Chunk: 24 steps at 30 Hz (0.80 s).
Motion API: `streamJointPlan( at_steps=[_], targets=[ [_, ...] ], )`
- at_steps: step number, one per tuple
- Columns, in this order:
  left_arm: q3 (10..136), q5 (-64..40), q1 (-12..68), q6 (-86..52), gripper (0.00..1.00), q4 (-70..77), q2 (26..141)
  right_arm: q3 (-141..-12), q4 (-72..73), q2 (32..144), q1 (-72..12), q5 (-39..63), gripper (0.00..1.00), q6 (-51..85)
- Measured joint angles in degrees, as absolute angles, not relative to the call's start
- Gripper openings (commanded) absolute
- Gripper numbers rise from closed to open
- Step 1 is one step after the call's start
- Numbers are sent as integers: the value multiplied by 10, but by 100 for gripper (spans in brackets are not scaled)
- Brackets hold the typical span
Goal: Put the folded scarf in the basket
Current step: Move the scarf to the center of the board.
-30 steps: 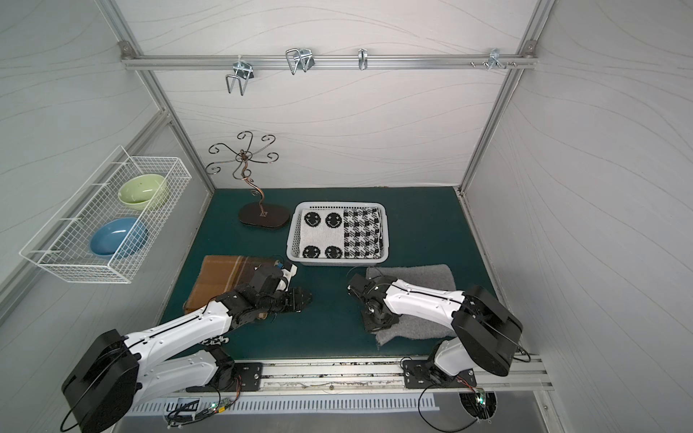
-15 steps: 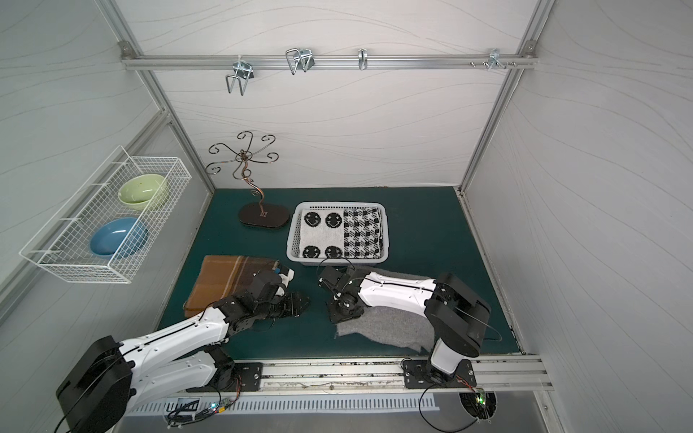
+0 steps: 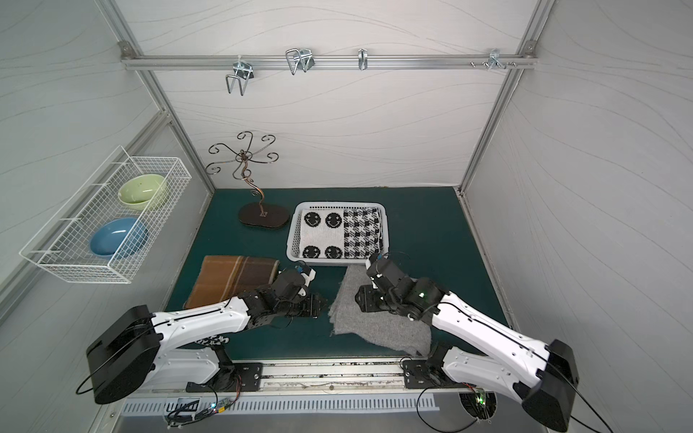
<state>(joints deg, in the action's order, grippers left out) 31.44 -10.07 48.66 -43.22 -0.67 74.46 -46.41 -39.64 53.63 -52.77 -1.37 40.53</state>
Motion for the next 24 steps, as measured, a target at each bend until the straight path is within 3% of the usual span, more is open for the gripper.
streamJointPlan(
  at_steps=[10, 19, 22, 24],
  targets=[
    [389, -97, 511, -420, 71, 69, 887, -416, -437, 485, -467, -4, 50, 386],
    [446, -76, 518, -391, 70, 65, 967, -388, -434, 481, -466, 13, 50, 379],
    [448, -82, 519, -395, 57, 92, 983, -387, -433, 476, -466, 14, 50, 379],
    [448, -95, 520, -402, 36, 121, 999, -387, -431, 476, -466, 14, 49, 378]
  ],
)
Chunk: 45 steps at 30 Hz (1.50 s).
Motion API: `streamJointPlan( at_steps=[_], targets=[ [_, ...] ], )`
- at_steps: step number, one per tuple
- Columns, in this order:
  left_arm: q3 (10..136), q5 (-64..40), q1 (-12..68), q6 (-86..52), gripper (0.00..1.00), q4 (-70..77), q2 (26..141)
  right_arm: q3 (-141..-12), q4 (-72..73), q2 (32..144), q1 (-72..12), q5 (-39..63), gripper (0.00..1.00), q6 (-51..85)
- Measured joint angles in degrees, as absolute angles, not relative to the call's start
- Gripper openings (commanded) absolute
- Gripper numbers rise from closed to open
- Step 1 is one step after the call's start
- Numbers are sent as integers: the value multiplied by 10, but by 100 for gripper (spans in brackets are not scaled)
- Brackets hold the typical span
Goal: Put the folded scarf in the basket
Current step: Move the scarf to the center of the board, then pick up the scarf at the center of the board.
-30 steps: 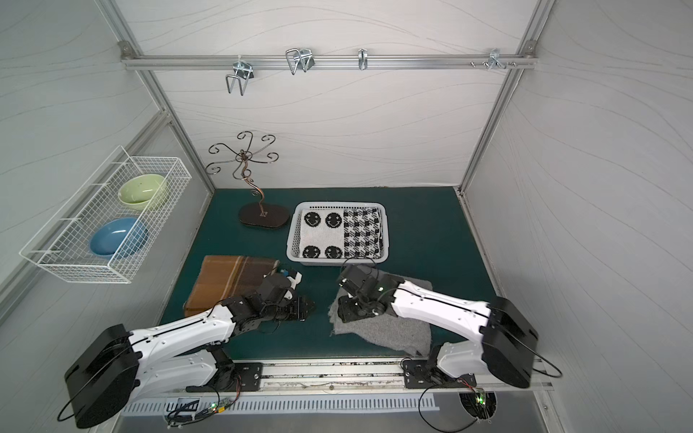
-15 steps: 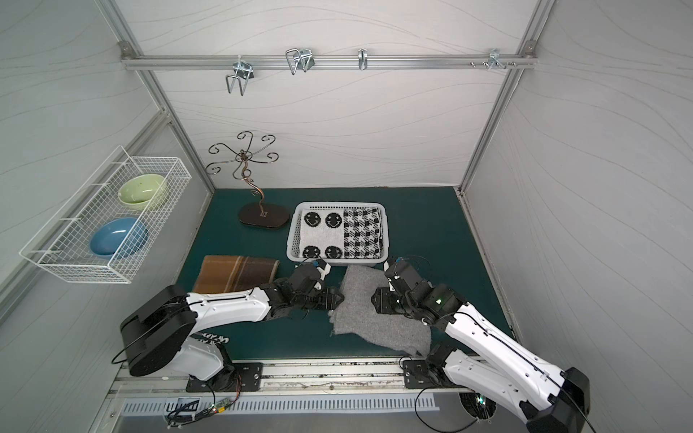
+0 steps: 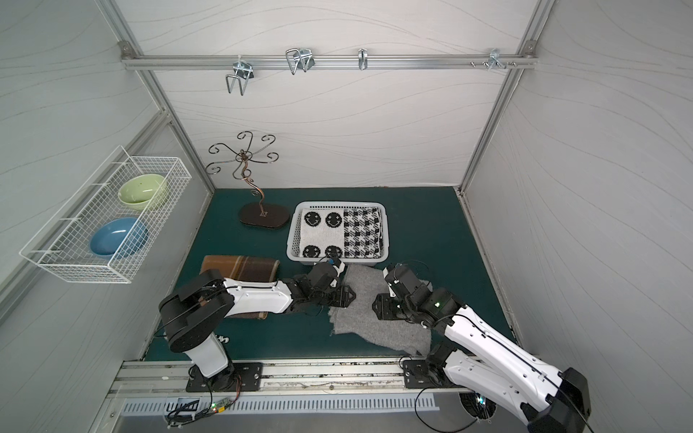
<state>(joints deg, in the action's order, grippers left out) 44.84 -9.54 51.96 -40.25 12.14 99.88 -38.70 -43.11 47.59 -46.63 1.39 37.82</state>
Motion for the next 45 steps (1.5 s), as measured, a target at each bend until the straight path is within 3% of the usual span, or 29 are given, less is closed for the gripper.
streamJointPlan(
  at_steps=[2, 6, 19, 23, 27, 29, 35, 45],
  targets=[
    [447, -109, 520, -412, 16, 139, 1010, -387, -429, 476, -466, 15, 50, 377],
    [432, -121, 515, -420, 1, 148, 1001, -377, -420, 476, -465, 16, 50, 376],
    [227, -143, 392, -424, 0, 98, 778, -344, -344, 568, -400, 69, 56, 353],
    [204, -136, 387, -425, 6, 72, 731, -341, -311, 595, -354, 96, 61, 347],
    [190, -114, 383, -425, 39, 25, 673, -319, -290, 600, -336, 109, 65, 346],
    [188, -104, 381, -427, 50, 4, 656, -309, -285, 602, -328, 117, 66, 344],
    [190, -94, 378, -423, 64, -34, 633, -290, -246, 637, -280, 153, 67, 338],
    [209, -94, 371, -416, 73, 14, 684, -260, -161, 689, -265, 232, 69, 337]
  ],
)
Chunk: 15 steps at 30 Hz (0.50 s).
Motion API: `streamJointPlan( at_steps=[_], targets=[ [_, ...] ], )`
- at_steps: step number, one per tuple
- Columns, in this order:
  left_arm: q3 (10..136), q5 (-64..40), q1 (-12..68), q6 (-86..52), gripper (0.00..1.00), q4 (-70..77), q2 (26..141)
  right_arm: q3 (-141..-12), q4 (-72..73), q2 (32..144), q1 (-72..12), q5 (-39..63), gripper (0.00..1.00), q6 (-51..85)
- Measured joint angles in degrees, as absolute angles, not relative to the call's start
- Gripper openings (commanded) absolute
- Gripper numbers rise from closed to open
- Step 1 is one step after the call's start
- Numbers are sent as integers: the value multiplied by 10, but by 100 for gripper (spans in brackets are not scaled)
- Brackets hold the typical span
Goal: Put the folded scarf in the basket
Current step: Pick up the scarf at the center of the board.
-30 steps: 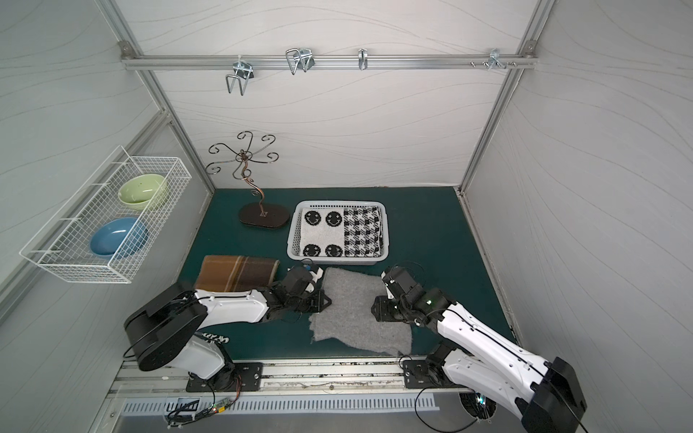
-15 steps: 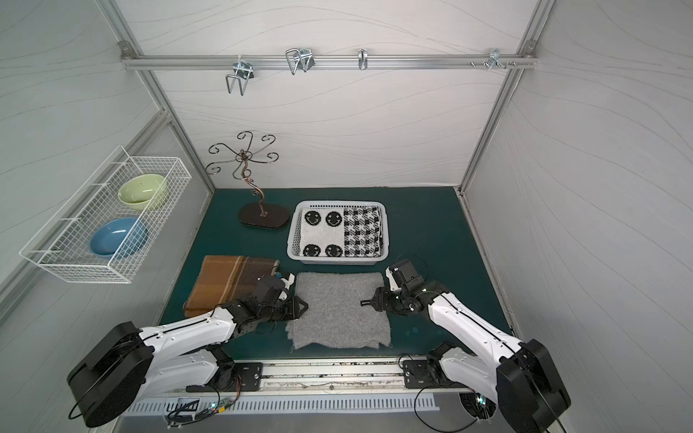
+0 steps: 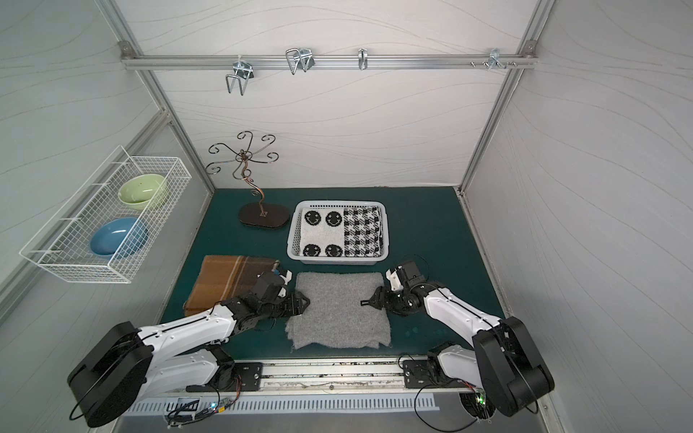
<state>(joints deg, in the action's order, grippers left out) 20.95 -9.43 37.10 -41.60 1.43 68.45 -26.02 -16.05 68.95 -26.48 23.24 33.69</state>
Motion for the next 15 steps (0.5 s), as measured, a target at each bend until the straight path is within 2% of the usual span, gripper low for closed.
streamJointPlan(
  at_steps=[5, 10, 13, 14, 15],
  targets=[
    [209, -115, 368, -423, 68, 90, 726, -253, -94, 727, -269, 269, 69, 345],
    [195, -124, 368, -434, 59, 142, 744, -256, -14, 769, -313, 281, 65, 361],
    [184, -128, 368, -442, 49, 171, 751, -259, 31, 799, -339, 282, 51, 372],
    [182, -130, 368, -443, 43, 179, 754, -261, 44, 810, -347, 281, 45, 375],
    [180, -133, 369, -446, 35, 181, 757, -263, 55, 819, -353, 282, 34, 377]
  ],
)
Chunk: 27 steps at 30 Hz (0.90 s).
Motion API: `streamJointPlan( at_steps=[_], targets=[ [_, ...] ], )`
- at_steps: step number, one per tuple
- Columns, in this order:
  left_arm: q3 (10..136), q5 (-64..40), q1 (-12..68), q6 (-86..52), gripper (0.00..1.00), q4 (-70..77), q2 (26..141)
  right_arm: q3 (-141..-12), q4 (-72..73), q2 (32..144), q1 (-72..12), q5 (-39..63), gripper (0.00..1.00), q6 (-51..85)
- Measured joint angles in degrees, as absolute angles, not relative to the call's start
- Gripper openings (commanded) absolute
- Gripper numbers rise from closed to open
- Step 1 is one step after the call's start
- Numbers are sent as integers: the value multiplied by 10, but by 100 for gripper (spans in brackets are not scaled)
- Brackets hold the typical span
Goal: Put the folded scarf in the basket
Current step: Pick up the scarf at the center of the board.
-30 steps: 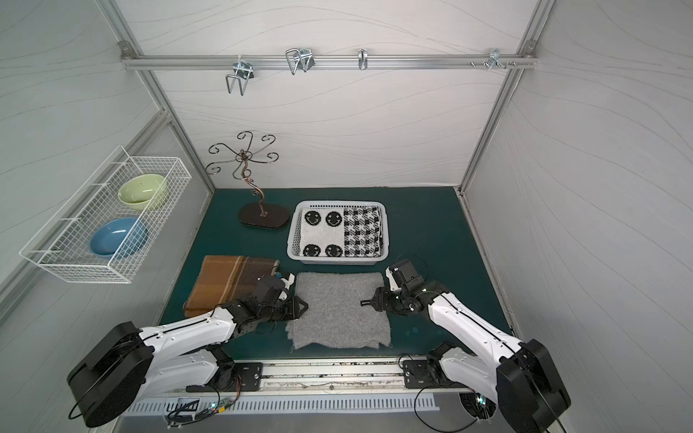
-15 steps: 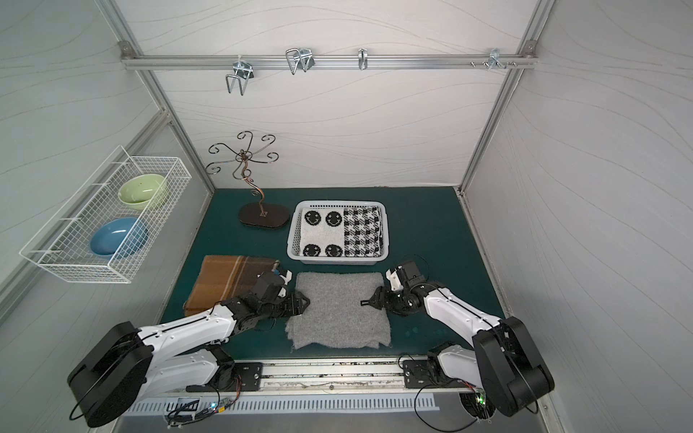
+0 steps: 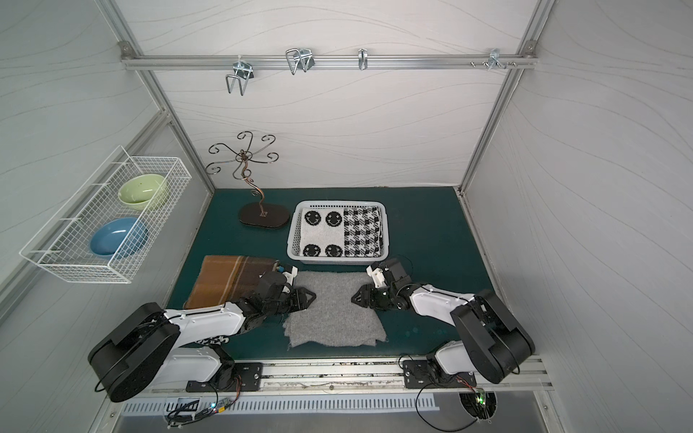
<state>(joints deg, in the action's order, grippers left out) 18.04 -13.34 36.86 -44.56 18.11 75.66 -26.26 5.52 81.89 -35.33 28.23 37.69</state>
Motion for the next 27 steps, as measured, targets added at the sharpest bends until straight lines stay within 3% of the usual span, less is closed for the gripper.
streamJointPlan(
  at_steps=[2, 5, 16, 22, 27],
  targets=[
    [178, -141, 370, -447, 20, 181, 760, -264, 72, 833, -360, 280, 10, 382],
    [176, -146, 371, -449, 0, 178, 755, -261, 77, 837, -366, 279, 0, 389],
    [221, -159, 379, -447, 0, 11, 605, -322, -105, 707, -390, 253, 0, 371],
    [323, -150, 379, -432, 0, -92, 554, -446, -236, 653, -385, 243, 0, 341],
    [456, -144, 357, -400, 0, -154, 598, -596, -326, 688, -331, 258, 0, 296]
  ],
)
